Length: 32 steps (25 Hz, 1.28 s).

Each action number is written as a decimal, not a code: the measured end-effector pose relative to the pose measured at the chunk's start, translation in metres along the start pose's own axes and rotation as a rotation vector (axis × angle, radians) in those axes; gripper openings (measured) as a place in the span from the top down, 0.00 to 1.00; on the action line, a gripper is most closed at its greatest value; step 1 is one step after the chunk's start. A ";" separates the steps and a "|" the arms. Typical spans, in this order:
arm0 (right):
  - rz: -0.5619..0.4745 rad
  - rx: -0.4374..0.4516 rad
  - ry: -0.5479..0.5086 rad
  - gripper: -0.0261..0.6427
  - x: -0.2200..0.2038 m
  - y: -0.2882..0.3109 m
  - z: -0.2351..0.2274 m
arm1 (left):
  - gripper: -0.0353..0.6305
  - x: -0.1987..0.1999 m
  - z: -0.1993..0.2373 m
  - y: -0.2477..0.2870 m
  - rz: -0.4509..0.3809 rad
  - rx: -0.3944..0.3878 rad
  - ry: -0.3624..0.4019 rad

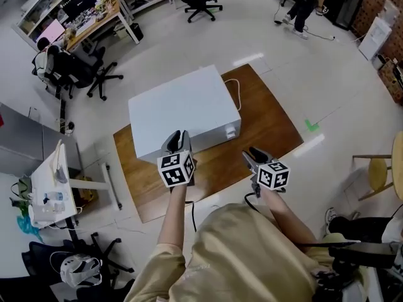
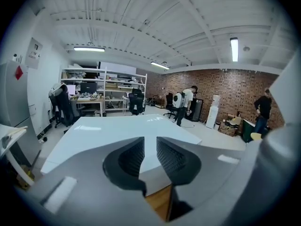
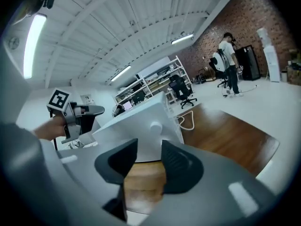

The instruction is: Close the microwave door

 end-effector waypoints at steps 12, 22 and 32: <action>-0.419 0.013 -0.507 0.44 0.130 -0.046 0.017 | 0.56 0.041 -0.065 -0.029 -0.328 0.109 0.221; -0.484 0.047 -0.620 0.41 0.173 -0.056 0.067 | 0.45 0.012 -0.063 -0.075 -0.478 0.272 0.146; -0.437 0.133 -0.614 0.42 0.148 -0.031 0.076 | 0.45 0.008 -0.075 -0.069 -0.448 0.231 0.164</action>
Point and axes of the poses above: the fingertips, and each gripper's own axes: y forward along the fingers, z to its left, x out of its top, the point moved 4 cm from there along -y, backward along the fingers, and after that the axes turned 2 degrees about -x, right-handed, at the moved point
